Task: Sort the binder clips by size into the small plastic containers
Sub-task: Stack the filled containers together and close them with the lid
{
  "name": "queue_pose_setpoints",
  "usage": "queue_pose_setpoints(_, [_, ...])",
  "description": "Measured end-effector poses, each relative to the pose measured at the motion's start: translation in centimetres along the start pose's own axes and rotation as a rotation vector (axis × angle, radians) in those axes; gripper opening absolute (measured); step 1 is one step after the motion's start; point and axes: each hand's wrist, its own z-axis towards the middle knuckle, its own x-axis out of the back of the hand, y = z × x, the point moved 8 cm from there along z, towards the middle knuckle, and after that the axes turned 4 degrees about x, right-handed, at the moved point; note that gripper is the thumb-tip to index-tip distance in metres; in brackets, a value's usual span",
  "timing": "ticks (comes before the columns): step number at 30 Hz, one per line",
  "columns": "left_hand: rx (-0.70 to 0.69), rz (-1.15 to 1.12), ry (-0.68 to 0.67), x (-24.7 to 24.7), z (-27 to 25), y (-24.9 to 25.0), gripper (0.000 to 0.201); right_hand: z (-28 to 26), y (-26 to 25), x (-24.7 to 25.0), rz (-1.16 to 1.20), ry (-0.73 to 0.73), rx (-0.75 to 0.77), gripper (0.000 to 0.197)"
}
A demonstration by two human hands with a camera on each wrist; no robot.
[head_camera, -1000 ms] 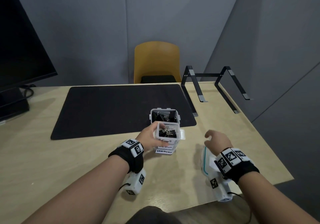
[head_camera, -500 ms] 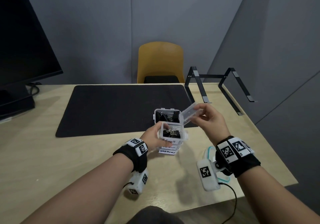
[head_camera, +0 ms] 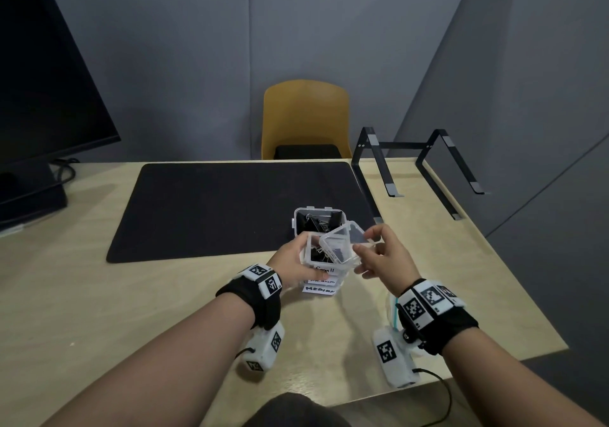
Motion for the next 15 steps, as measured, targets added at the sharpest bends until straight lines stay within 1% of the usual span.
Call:
queue_pose_setpoints(4, [-0.005,-0.042,-0.014,-0.1,-0.1,0.1,0.064,0.0,-0.7,-0.9,-0.283,-0.059,0.039,0.025])
queue_pose_setpoints(6, [-0.005,-0.044,-0.008,-0.1,-0.1,0.0,0.066,0.0,-0.9,-1.7,-0.408,-0.110,0.043,0.031])
queue_pose_setpoints(9, [-0.001,-0.038,-0.007,-0.1,-0.1,0.0,0.061,-0.1,-1.4,-2.6,-0.520,-0.161,0.030,0.036])
queue_pose_setpoints(12, [0.008,-0.027,-0.011,0.0,-0.1,-0.1,0.058,-0.1,-2.0,-2.9,-0.595,-0.177,0.026,0.040])
queue_pose_setpoints(15, [0.014,-0.037,-0.004,0.0,-0.1,-0.2,0.059,0.1,-3.1,-2.7,-0.773,-0.153,0.097,0.039])
